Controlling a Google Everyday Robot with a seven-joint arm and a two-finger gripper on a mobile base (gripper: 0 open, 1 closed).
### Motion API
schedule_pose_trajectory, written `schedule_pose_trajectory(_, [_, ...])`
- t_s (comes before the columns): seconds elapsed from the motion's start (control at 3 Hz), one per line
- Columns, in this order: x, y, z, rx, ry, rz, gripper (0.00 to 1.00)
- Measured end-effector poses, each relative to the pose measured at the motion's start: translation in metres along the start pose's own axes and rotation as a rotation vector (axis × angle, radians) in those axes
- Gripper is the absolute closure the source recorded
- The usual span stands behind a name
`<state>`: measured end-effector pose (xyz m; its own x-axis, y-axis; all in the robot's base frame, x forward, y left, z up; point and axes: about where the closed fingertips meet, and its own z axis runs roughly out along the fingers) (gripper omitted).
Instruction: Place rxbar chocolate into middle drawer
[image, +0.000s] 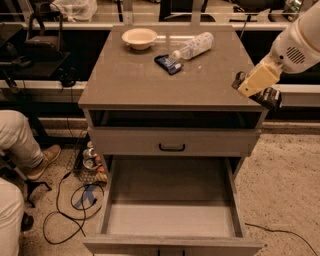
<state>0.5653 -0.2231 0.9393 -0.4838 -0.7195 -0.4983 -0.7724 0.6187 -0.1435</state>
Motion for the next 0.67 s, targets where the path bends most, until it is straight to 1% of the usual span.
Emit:
schedule_pose_trajectory(0.33, [0.015, 0.008, 0.023, -0.044, 0.026, 0.039, 1.00])
schedule_pose_trajectory(0.67, [0.048, 0.032, 0.075, -0.137, 0.034, 0.142, 1.00])
